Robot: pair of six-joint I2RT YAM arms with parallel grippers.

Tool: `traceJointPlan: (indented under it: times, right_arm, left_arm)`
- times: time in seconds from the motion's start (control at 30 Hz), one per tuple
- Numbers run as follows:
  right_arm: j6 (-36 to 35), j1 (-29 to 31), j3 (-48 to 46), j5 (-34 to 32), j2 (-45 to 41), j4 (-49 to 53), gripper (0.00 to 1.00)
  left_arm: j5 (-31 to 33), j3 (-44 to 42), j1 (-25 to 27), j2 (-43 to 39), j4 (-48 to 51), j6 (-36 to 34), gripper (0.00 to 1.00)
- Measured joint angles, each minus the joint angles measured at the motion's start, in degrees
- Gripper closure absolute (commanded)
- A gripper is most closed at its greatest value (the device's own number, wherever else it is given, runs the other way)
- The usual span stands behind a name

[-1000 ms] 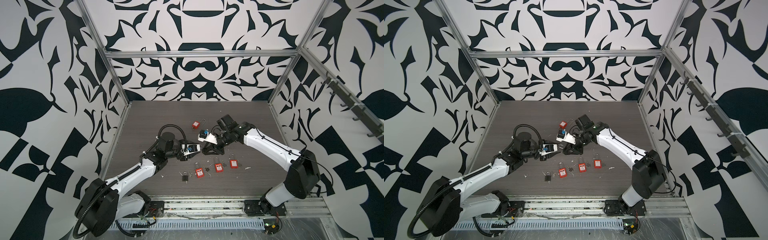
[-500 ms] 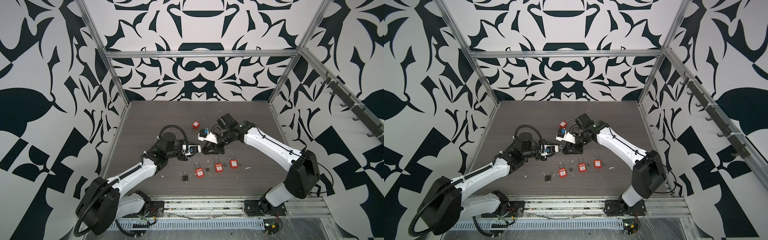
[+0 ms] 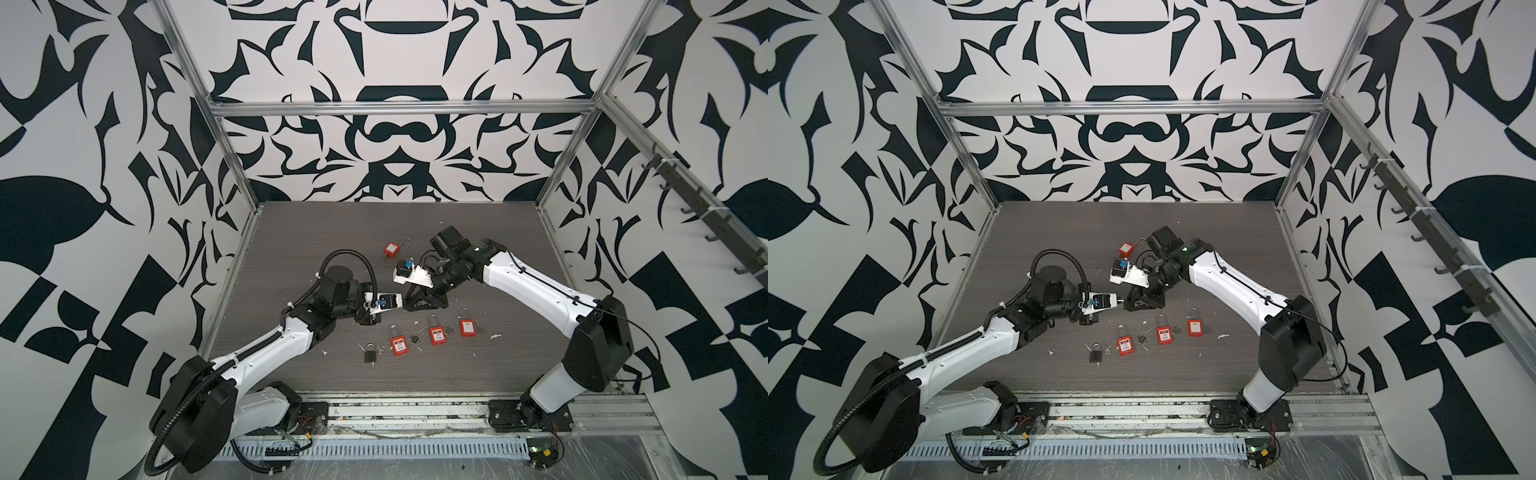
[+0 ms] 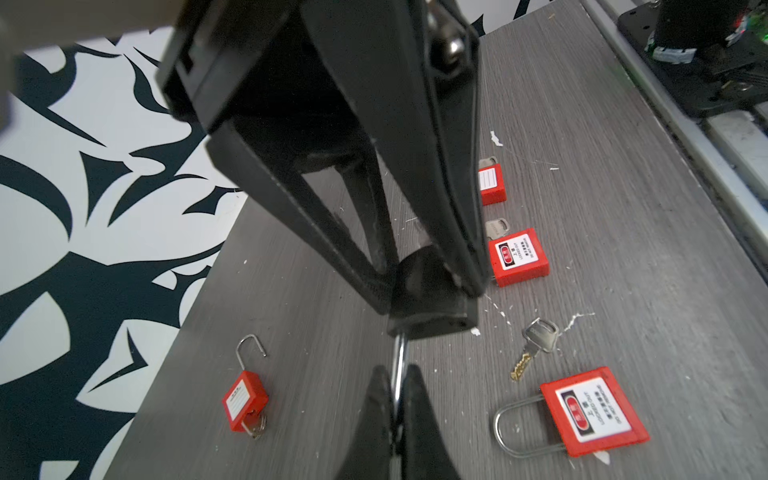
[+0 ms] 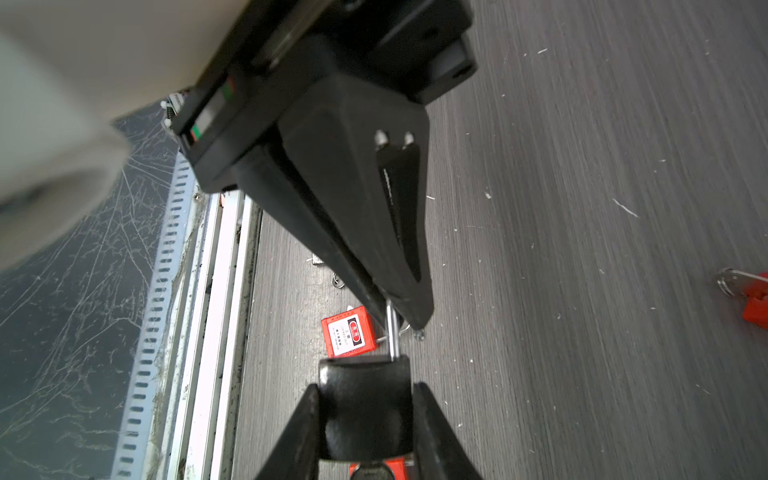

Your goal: Lock with the key

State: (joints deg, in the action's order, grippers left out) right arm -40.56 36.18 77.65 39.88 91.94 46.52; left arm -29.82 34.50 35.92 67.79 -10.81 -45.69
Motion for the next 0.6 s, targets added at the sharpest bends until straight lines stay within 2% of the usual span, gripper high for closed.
traceJointPlan:
  times: [0.17, 0.3, 0.4, 0.6]
  right_arm:
    - [1.53, 0.02, -0.15, -1.07, -1.07, -2.62, 0.45]
    - [2.29, 0.02, -1.44, -2.60, -5.14, -6.14, 0.42]
    - [2.58, 0.02, -2.08, -4.00, -8.41, -7.37, 0.42]
    - [2.89, 0.02, -4.09, -5.51, -10.14, -8.24, 0.48]
  left_arm:
    - [-0.44, 0.44, 0.09, -0.63, 2.38, 4.15, 1.00]
    - [-1.31, 2.08, -0.28, -0.66, 4.96, 8.04, 1.00]
    - [-2.29, 3.23, -0.72, -0.66, 6.84, 10.73, 1.00]
    - [-5.16, 3.96, -1.95, -0.66, 9.44, 15.41, 1.00]
